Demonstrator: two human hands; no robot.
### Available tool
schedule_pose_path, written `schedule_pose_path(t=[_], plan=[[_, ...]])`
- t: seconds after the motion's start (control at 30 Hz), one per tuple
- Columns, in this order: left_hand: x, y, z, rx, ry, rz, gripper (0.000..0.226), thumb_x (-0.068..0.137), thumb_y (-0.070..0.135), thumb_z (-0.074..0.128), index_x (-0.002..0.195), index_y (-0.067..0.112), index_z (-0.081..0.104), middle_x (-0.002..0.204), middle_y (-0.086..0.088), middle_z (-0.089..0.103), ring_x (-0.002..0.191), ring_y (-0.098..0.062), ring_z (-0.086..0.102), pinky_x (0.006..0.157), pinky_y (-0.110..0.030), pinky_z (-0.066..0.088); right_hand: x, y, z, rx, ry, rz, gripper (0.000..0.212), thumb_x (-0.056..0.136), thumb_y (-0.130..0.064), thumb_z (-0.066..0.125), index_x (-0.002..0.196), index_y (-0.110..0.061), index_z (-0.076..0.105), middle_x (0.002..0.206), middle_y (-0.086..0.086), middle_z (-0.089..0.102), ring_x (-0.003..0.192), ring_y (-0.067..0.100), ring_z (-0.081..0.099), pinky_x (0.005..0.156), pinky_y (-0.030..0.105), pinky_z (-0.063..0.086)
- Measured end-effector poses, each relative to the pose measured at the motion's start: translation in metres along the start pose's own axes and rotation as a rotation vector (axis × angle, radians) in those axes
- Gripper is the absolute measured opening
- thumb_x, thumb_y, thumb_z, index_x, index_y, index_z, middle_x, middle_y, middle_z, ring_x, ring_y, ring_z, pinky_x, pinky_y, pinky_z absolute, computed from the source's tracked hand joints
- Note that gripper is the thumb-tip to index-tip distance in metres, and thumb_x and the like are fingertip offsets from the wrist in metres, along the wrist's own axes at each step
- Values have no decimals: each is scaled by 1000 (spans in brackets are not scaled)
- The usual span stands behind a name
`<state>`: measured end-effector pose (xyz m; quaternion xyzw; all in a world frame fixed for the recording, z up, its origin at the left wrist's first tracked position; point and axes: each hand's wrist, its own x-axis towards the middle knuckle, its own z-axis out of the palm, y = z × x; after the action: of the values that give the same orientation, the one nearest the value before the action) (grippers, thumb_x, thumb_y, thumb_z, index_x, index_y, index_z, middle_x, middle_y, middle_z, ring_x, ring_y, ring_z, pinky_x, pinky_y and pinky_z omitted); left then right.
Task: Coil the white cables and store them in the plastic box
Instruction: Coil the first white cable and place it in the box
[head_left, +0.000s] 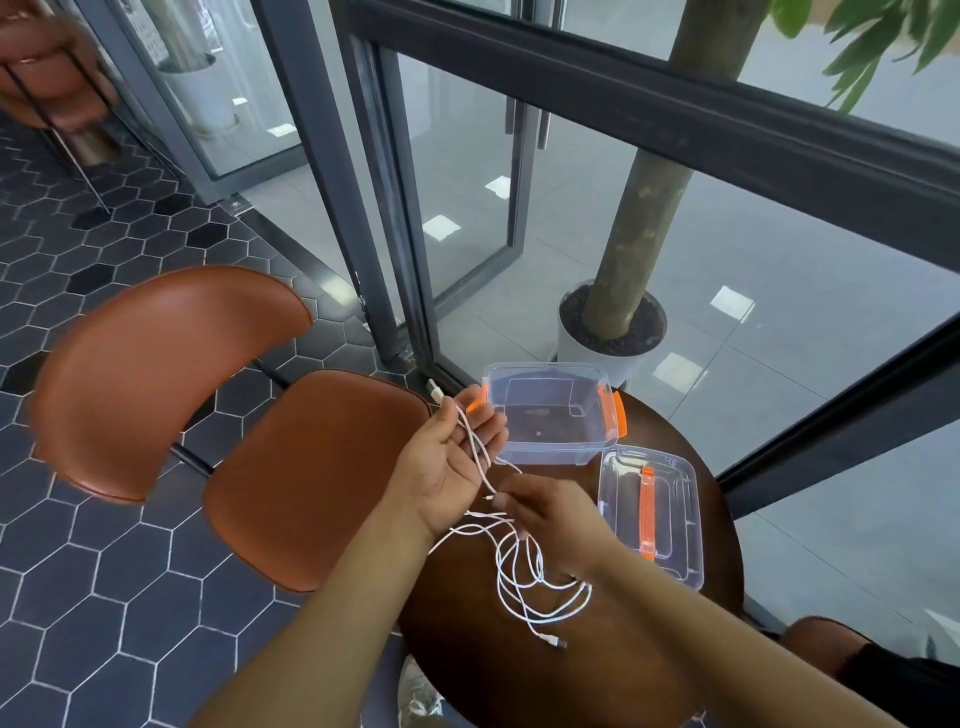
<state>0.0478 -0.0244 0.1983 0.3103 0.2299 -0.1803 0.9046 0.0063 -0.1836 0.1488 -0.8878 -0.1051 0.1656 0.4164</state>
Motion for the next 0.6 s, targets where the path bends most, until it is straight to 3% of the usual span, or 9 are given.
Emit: schedule_pose_path(t=[0.1, 0.17, 0.23, 0.3, 0.4, 0.5, 0.6], plan=[[-8, 6, -1, 75, -58, -87, 37, 106, 29, 38, 107, 7, 68, 70, -3, 71, 61, -15, 70, 66, -30, 61, 10, 21, -17, -175, -145, 65, 27, 100, -43, 54, 82, -27, 66, 76, -2, 67, 68, 11, 60, 67, 33, 48], [-14, 13, -1, 226, -99, -124, 37, 107, 27, 37, 107, 4, 66, 69, -4, 69, 58, -16, 68, 61, -30, 60, 16, 30, -33, -318, -228, 64, 26, 101, -39, 53, 103, -21, 72, 100, 0, 74, 88, 17, 67, 80, 35, 53], [-18, 17, -2, 417, -133, -154, 37, 107, 23, 35, 108, 1, 65, 70, -8, 68, 56, -18, 66, 60, -31, 59, 22, 31, -48, -363, -260, 75, 26, 103, -32, 52, 114, -18, 71, 112, -1, 73, 96, 17, 66, 81, 28, 50], [-21, 19, -3, 593, -170, -209, 38, 107, 20, 35, 112, -3, 65, 73, -13, 68, 56, -20, 65, 59, -32, 57, 31, 23, -61, -365, -232, 82, 25, 102, -28, 54, 112, -13, 71, 106, -1, 71, 90, 16, 63, 72, 21, 44], [-25, 20, -4, 811, -260, -316, 38, 106, 16, 37, 117, -7, 65, 78, -18, 69, 55, -20, 64, 56, -30, 55, 49, 1, -78, -264, -111, 80, 25, 98, -29, 62, 94, -5, 70, 84, 6, 66, 73, 18, 59, 61, 21, 41], [-29, 22, -2, 955, -346, -389, 35, 106, 15, 41, 118, -6, 67, 81, -19, 72, 53, -17, 64, 55, -29, 56, 60, -27, -92, 119, -73, 133, 41, 97, -33, 64, 84, 6, 65, 67, 11, 56, 56, 17, 52, 56, 23, 46], [-30, 22, 0, 1050, -278, -348, 33, 106, 16, 42, 118, -2, 68, 82, -20, 73, 57, -20, 65, 58, -30, 56, 60, -49, -93, 320, -115, 100, 38, 98, -32, 63, 74, -2, 64, 59, 6, 48, 50, 16, 47, 52, 25, 46]])
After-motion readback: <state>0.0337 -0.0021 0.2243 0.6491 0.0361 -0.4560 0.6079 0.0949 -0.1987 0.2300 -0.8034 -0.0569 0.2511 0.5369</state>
